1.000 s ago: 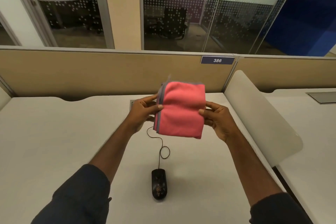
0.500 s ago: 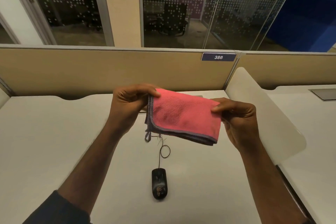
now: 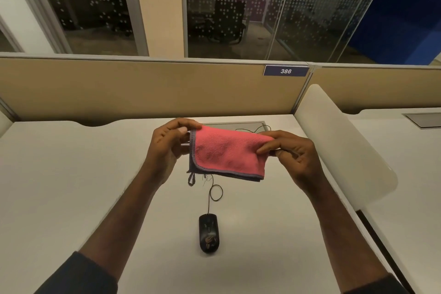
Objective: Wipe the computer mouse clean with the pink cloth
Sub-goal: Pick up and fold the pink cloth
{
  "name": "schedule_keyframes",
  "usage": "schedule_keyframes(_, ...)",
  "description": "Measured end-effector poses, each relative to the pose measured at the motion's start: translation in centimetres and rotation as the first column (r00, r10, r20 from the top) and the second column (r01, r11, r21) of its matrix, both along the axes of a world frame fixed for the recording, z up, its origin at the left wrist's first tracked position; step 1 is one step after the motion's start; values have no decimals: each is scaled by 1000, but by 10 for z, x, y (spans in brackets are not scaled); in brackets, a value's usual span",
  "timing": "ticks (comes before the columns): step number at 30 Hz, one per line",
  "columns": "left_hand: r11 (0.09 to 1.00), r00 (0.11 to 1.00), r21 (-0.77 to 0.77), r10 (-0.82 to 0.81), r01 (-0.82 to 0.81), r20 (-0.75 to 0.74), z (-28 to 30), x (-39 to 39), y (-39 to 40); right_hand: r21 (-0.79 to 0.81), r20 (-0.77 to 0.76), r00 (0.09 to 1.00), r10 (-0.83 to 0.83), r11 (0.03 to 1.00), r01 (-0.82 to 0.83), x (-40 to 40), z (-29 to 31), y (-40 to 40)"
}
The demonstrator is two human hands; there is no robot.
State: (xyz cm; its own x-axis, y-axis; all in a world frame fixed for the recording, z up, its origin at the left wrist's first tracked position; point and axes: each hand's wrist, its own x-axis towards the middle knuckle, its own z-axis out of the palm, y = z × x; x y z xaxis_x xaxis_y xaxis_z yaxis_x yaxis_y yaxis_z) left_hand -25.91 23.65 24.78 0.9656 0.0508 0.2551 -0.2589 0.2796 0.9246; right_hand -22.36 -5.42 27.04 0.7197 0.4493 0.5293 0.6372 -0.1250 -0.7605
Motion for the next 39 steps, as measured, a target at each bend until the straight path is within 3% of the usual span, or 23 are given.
schedule_keyframes(8,982,999,184,32,-38,33,6,-11,-7,-85,12,1000,10,996,-9,-12,-4,-13)
schedule_keyframes(16,896,981,420,-186,147,55,25,-25,-26,-49,-252,948,196,975,-215,1,20,-20)
schedule_keyframes(19,886,965,415,-253,205,64,29,-27,-39,-82,-431,864,260,942,-325,0,15,-1)
schedule_keyframes(25,883,972,432,-229,182,60,14,-22,-46,157,-636,621,458,865,-477,-36,-27,36)
schedule_keyframes(33,843,990,518,-130,143,-62,-43,-13,-40,405,-736,512,444,894,-192,-73,-102,36)
schedule_keyframes(39,869,975,450,-142,206,-172,-90,-19,-42,402,-812,459,360,916,-7,-88,-136,28)
